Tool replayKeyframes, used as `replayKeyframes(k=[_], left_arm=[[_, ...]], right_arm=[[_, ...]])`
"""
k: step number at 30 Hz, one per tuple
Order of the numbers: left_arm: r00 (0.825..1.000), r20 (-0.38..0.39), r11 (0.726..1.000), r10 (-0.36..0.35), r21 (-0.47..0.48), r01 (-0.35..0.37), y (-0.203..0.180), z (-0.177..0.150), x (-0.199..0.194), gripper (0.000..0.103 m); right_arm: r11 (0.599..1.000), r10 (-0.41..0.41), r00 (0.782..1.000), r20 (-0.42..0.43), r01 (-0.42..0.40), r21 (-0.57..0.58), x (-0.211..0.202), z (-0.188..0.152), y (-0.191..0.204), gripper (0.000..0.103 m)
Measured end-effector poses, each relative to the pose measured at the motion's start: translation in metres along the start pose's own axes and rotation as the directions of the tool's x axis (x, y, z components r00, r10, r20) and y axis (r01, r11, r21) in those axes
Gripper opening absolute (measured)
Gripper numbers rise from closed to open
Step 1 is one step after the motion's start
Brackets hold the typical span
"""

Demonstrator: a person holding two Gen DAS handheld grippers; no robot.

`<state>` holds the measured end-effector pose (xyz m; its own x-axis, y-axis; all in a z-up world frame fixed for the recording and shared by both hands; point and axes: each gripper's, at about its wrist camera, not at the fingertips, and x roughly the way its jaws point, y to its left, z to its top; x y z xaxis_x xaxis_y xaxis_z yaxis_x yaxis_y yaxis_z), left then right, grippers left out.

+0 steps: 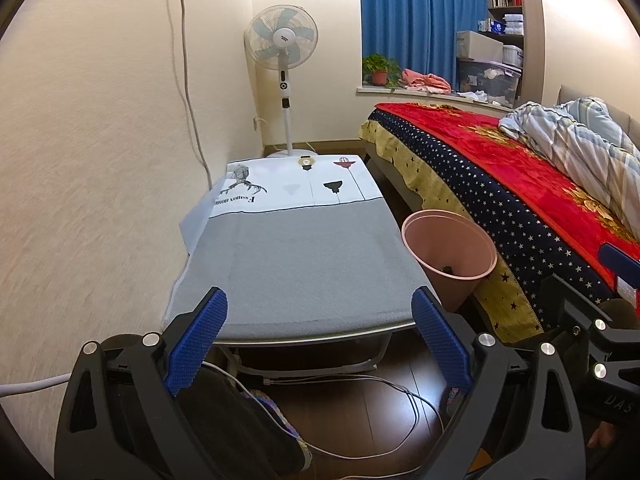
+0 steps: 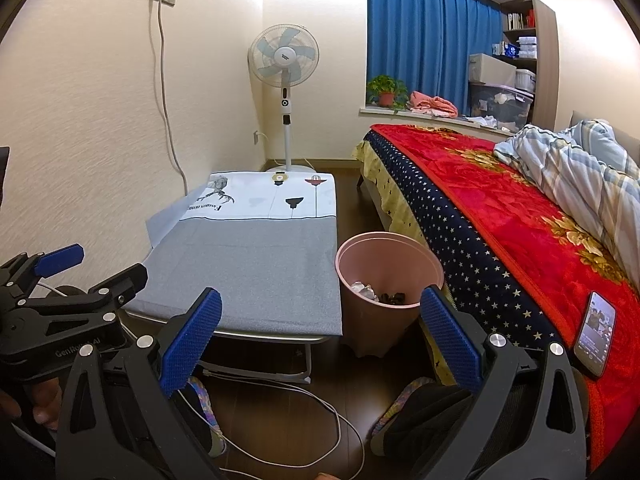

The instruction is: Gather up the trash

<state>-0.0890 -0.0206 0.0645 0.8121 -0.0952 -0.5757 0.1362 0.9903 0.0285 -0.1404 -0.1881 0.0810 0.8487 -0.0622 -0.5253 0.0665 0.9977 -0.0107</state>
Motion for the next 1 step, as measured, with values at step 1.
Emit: replayKeyframes(k=[1], left_arm=[[1.0, 0.0, 1.0, -0.001, 0.0, 0.001, -0.0006, -0.0003, 0.0, 0.09]], right_arm=[[1.0, 0.0, 1.0, 0.0, 0.0, 0.001, 0.0, -0.0001, 0.0001, 0.098]])
